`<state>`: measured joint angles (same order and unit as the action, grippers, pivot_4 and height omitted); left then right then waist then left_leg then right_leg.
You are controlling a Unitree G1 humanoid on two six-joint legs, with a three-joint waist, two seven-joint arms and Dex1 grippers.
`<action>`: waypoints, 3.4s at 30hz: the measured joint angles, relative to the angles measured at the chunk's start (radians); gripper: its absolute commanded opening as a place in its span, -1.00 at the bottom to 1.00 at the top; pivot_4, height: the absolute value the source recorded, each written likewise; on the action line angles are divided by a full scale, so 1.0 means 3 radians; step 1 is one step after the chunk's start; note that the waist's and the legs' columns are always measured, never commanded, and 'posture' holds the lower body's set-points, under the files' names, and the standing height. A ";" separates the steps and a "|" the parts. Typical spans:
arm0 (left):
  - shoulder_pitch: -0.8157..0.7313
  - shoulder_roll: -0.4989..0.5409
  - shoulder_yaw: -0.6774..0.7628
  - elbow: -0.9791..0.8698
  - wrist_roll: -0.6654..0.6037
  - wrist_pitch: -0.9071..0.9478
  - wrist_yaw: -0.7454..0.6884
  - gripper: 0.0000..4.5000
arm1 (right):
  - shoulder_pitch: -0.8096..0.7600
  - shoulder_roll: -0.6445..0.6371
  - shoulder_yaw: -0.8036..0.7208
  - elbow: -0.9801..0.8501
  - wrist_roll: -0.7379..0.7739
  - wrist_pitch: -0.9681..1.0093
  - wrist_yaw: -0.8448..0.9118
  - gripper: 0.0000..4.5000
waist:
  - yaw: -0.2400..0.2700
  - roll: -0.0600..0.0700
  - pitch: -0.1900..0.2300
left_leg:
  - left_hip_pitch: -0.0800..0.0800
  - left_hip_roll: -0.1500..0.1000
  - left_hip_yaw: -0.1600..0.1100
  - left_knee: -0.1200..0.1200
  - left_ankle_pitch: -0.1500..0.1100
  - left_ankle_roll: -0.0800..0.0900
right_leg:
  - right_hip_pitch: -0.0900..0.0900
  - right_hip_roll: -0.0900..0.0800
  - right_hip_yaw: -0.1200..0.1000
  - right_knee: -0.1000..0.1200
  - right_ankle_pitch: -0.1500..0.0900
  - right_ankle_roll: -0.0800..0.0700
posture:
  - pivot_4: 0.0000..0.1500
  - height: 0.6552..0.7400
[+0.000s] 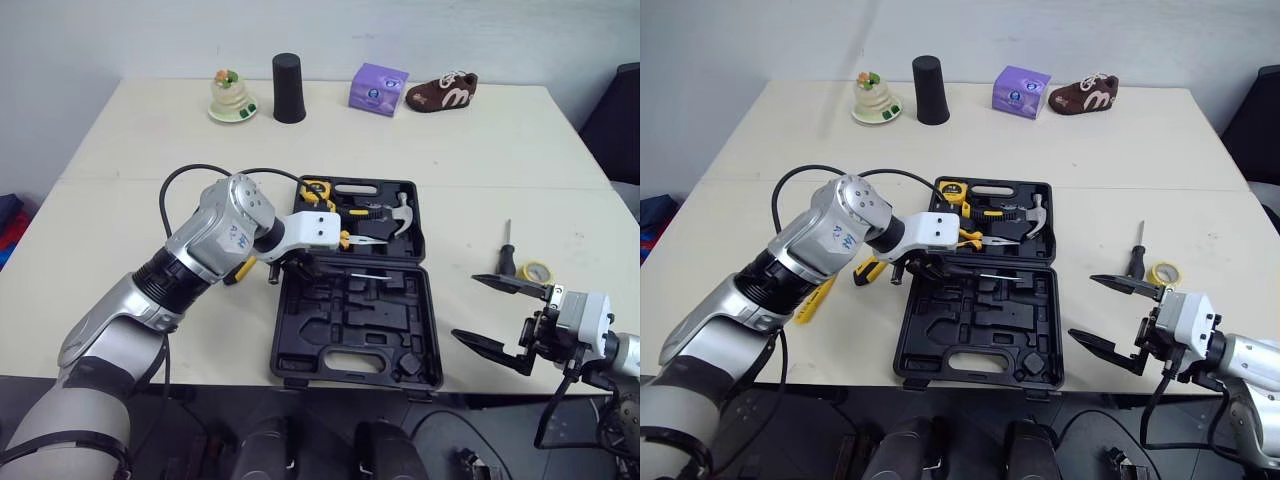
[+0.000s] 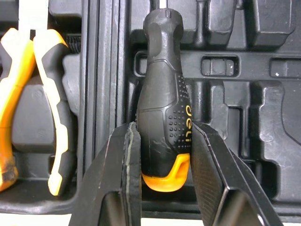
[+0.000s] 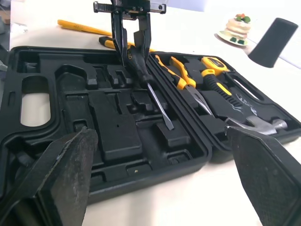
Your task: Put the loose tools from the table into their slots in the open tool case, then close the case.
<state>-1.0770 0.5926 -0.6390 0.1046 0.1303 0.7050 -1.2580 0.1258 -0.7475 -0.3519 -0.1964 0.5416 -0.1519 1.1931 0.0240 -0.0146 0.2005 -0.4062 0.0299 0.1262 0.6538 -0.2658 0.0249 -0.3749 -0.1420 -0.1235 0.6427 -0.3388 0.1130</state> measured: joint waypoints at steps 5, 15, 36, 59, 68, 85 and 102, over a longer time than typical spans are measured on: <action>-0.0002 -0.0034 0.0000 0.0089 0.0040 -0.0072 -0.0008 -0.55 | 0.0013 0.0000 -0.0015 0.0000 0.0000 -0.0013 0.0005 1.00 | -0.0001 0.0000 0.0000 | 0.0000 0.0000 0.0000 0.0001 0.0000 0.0000 | 0.0000 0.0000 0.0000 0.0001 0.0000 0.0000 | 1.00 1.00; -0.0003 -0.0005 0.0001 0.0119 0.0110 -0.0083 -0.0036 -0.55 | -0.0016 0.0000 -0.0015 -0.0061 0.0000 0.0018 -0.0041 1.00 | -0.0001 0.0000 0.0000 | 0.0000 0.0001 -0.0001 0.0010 0.0000 0.0000 | 0.0000 -0.0001 0.0001 0.0001 0.0000 0.0000 | 1.00 1.00; -0.0041 -0.0082 0.0273 -0.0079 -0.0022 -0.0119 -0.0083 0.96 | -0.0153 0.0000 -0.0004 -0.0237 0.0030 0.0294 -0.0130 1.00 | -0.0002 0.0000 0.0000 | -0.0002 -0.0001 -0.0004 0.0019 -0.0002 0.0004 | 0.0001 -0.0005 -0.0002 0.0005 0.0000 -0.0001 | 1.00 1.00; 0.1247 -0.0633 0.1609 0.0160 -0.0959 -0.1154 0.0816 -0.98 | -0.0202 0.0049 0.0062 -0.0255 0.0001 0.0349 -0.0338 1.00 | 0.0000 0.0002 -0.0001 | -0.0001 -0.0006 -0.0011 0.0029 -0.0008 0.0014 | 0.0011 -0.0014 -0.0012 0.0007 0.0000 0.0000 | 1.00 1.00; 0.1252 -0.0773 0.1469 0.0437 -0.0870 -0.1110 0.1021 -0.98 | -0.0191 0.0050 0.0081 -0.0379 -0.0017 0.0374 -0.0454 1.00 | 0.0000 0.0002 -0.0001 | -0.0002 -0.0006 -0.0010 0.0028 -0.0008 0.0014 | 0.0011 -0.0013 -0.0014 0.0006 0.0000 0.0000 | 1.00 1.00; 0.1127 -0.0828 0.1266 0.0527 -0.0746 -0.0861 0.1161 -0.98 | -0.0199 0.0054 0.0106 -0.0416 -0.0047 0.0444 -0.0542 1.00 | -0.0001 0.0001 -0.0007 | 0.0008 -0.0005 -0.0019 0.0030 -0.0010 0.0015 | 0.0029 -0.0015 -0.0020 0.0002 0.0000 0.0000 | 1.00 1.00; 0.1213 -0.0829 0.1053 0.0454 -0.0665 -0.0694 0.1210 -0.98 | 0.0117 0.0209 0.0050 -0.0337 -0.0085 0.0188 -0.0596 1.00 | -0.0001 0.0026 -0.0105 | 0.0070 0.0007 -0.0029 0.0023 -0.0067 0.0027 | 0.0114 -0.0024 -0.0011 -0.0058 -0.0001 0.0000 | 1.00 1.00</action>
<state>-0.7131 0.3439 -0.3232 0.2407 -0.0692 0.4967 -0.8950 0.1609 -0.6847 -0.3370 -0.2976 0.5161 -0.0954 1.0143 0.0235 -0.0069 0.1690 -0.3851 0.0320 0.1174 0.6606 -0.2858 0.0331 -0.3407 -0.1493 -0.1268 0.6255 -0.3391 0.1130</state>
